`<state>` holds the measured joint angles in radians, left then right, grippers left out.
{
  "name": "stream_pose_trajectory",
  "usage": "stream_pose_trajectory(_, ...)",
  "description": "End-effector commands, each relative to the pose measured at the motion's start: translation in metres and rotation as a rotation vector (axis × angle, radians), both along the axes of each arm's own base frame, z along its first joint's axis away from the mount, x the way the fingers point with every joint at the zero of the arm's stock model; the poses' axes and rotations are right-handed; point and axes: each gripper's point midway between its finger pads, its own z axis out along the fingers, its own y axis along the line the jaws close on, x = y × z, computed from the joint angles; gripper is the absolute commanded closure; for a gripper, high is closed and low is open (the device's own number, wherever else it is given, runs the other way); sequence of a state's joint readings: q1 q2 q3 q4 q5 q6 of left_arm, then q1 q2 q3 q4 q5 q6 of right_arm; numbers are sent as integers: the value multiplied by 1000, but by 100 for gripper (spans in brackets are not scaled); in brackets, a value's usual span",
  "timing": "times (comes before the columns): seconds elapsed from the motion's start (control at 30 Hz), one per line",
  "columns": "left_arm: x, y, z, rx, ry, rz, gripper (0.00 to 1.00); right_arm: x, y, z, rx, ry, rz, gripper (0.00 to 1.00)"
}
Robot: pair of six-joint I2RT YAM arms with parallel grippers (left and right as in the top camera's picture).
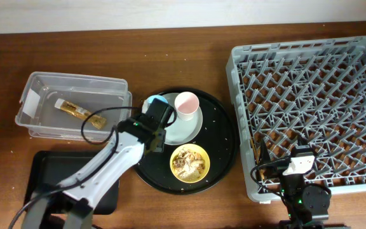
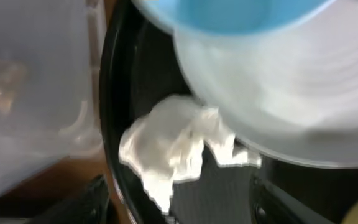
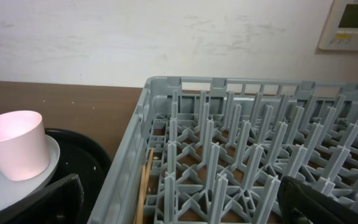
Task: Sort waste into correct bins and load items into the dishwasher rack
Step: 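Grasp the white tissue with the left gripper and drop it in the bin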
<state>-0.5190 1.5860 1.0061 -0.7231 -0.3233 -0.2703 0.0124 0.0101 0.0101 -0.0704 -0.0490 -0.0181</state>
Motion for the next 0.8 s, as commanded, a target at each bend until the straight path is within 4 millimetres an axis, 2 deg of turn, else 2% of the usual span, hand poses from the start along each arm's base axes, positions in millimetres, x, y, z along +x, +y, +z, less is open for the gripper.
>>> stream_pose_trajectory(0.0, 12, 2, -3, 66, -26, -67, 28, 0, -1, -2, 8, 3, -4, 1)
stream_pose_trajectory(0.13, 12, 0, -4, 105, -6, -177, 28, 0, -1, -2, 8, 3, -5, 2)
stream_pose_trajectory(0.27, 3, -16, -18, 68, 80, -349, 28, 0, -1, -2, 8, 3, -4, 2)
stream_pose_trajectory(0.37, -1, -14, -35, 88, 132, -350, 23, 0, -1, -2, 8, 3, -4, 2)
stream_pose_trajectory(0.57, -4, -12, -50, 103, 174, -350, 25, 0, -1, -2, 8, 3, -5, 2)
stream_pose_trajectory(0.7, -4, -12, -51, 103, 177, -350, 53, 0, -1, -2, 8, 3, -5, 2)
stream_pose_trajectory(0.77, -4, -12, -51, 99, 175, -338, 75, 0, -1, -2, 8, 3, -5, 2)
